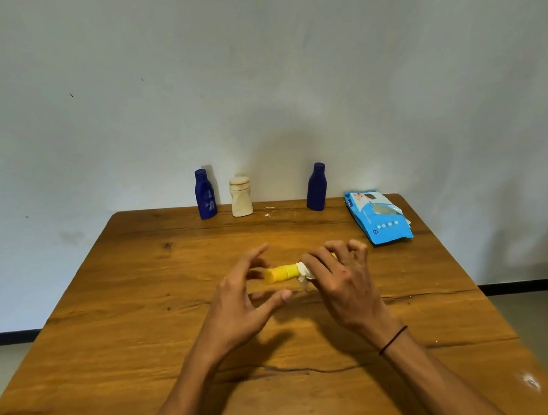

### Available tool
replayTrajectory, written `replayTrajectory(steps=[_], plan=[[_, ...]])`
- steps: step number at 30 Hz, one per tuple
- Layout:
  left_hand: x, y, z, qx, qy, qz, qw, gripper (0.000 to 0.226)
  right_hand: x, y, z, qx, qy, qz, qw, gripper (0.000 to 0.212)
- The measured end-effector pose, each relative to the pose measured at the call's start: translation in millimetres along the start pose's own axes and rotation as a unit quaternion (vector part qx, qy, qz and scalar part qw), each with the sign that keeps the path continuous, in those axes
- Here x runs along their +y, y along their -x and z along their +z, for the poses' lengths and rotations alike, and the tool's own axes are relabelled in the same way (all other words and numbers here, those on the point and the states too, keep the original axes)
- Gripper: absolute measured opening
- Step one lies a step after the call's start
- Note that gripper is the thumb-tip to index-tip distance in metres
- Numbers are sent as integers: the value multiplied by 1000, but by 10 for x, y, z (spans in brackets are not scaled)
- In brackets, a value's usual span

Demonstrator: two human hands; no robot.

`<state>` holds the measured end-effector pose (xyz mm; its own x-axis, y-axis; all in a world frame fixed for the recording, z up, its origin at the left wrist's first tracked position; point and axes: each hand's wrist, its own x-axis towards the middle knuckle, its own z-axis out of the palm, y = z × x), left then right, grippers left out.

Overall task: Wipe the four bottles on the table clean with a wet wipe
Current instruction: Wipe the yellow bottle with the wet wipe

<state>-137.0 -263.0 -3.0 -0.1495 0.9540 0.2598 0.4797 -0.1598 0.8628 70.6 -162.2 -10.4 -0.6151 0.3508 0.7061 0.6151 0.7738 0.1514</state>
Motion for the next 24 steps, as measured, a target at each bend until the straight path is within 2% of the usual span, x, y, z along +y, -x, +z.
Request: replayTrajectory(steps=[1, 3, 5, 6, 9, 11, 14, 17, 24], plan=[[33, -3, -6, -16, 69, -73, 995, 79, 2, 20, 16, 19, 17, -5, 1000, 34], [78, -26, 30, -30, 251, -199, 947, 68, 7, 75, 68, 36, 49, -15, 998, 37], [99, -65, 101, 3, 372, -268, 889, 48, -19, 116, 106, 37, 64, -17, 997, 41], [76, -85, 145, 23, 389, -272, 880, 42, -42, 131, 114, 33, 63, -17, 997, 40], [-3, -115, 223, 54, 366, -251, 894, 25, -91, 188, 106, 8, 53, -19, 998, 35], [-37, -91, 222, 55, 328, -222, 917, 18, -89, 193, 79, -19, 28, 2, 999, 42], [-12, -40, 193, 35, 256, -154, 954, 24, -183, 109, 16, -79, -11, 78, 994, 51], [103, 4, 212, 33, 186, -102, 977, 29, -319, -4, -32, -111, 3, 122, 986, 59], [66, 35, 214, 33, 127, -63, 989, 31, -79, -106, 16, -133, 36, 255, 957, 56]])
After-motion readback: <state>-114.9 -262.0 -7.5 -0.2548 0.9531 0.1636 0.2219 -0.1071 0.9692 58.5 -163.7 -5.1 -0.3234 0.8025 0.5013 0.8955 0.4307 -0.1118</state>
